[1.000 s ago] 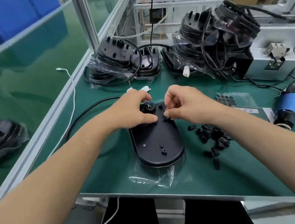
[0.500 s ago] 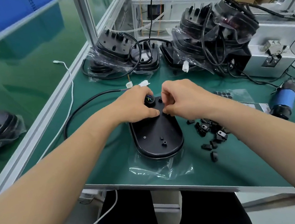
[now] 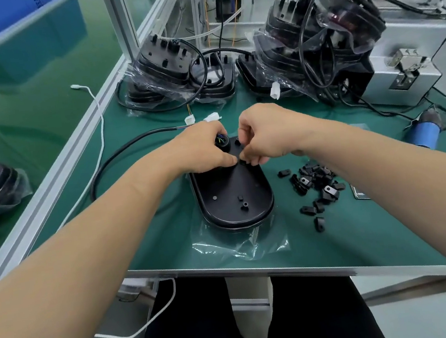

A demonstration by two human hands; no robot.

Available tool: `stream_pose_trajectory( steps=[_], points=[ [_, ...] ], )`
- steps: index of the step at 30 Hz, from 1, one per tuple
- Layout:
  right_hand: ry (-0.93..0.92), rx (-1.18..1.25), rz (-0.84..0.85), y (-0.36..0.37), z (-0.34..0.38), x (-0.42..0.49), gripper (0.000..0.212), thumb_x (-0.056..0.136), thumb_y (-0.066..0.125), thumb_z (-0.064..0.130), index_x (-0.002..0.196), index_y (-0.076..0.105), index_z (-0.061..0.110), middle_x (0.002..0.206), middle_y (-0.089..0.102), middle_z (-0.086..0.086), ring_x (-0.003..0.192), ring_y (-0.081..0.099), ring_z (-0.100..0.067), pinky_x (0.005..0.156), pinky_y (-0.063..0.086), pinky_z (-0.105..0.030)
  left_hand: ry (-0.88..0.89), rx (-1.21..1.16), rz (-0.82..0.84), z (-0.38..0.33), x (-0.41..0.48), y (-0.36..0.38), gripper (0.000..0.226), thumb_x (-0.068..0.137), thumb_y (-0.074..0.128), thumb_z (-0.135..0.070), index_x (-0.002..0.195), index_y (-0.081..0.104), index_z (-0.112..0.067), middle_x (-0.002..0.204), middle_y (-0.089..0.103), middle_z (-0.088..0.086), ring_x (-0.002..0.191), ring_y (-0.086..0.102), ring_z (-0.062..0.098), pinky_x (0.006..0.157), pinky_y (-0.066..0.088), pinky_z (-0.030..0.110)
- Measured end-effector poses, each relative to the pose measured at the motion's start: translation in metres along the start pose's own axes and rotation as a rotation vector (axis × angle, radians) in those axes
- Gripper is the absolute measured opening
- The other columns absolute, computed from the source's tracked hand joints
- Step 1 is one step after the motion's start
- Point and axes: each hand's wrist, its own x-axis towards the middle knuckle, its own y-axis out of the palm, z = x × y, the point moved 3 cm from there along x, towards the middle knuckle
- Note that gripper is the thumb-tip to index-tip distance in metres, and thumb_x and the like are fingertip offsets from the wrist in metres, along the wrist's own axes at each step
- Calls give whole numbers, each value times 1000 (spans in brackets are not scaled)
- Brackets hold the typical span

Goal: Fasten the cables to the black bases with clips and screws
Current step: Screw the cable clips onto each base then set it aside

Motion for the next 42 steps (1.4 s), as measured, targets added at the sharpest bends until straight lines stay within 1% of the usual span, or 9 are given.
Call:
stream_pose_trajectory(
  steps=[10,15,19,21,25,29,32,39,42],
  points=[
    [87,-18,23,0,6,3,5,84,66,-2,84,66,3,64,73,-8,47,68,-8,37,39,-10,-1,-26,-6,0,2,5,52,74,78,-38,116,54,-17,100,54,-3,91,51,18,70,38,29],
    [87,-51,32,1,10,5,10,87,64,-1,94,70,-3,72,76,-12,66,75,-17,75,63,-31,-34,19,17,-6,7,5,45,69,78,-33,103,53,-18,89,54,-4,79,53,16,61,41,30],
    [87,-30,63,3,12,4,15,88,57,-4,95,71,-4,77,76,-15,72,76,-21,80,62,-38,-53,35,52,-10,11,6,43,66,77,-30,98,51,-16,91,57,1,78,54,20,63,43,32],
    [90,-16,76,3,14,3,18,87,54,-5,95,71,-5,76,76,-14,73,76,-22,78,63,-37,-58,19,56,-10,12,6,44,64,77,-30,97,51,-15,92,58,2,78,55,20,64,44,32],
    [137,47,85,0,14,3,20,89,50,-8,89,69,-2,74,76,-13,64,75,-19,46,55,-20,-60,17,60,-9,12,5,47,65,77,-31,100,52,-14,94,57,2,80,55,21,64,44,33],
    [156,98,97,-3,12,3,23,90,48,-7,87,69,0,78,77,-12,65,76,-20,48,55,-20,-70,29,81,-9,13,5,50,67,78,-32,105,51,-15,96,54,1,83,54,21,67,44,33],
    [146,113,97,-4,10,4,20,90,50,-7,90,70,-2,77,77,-12,69,76,-22,77,63,-34,-71,-9,72,-8,14,6,51,65,78,-31,104,51,-14,91,54,1,78,51,20,64,40,33],
    [173,55,61,-12,1,-1,22,96,47,0,89,67,2,69,76,-5,64,75,-15,34,39,-13,-86,-48,94,-1,16,5,51,70,81,-36,106,49,-17,83,49,-3,72,47,15,60,36,31],
    [155,183,25,-9,-9,-5,22,95,42,-7,92,63,-4,71,75,-13,55,72,-15,41,47,-16,-92,-64,98,-1,15,4,53,72,80,-36,110,49,-18,83,45,-4,71,45,11,58,33,31]
  ],
)
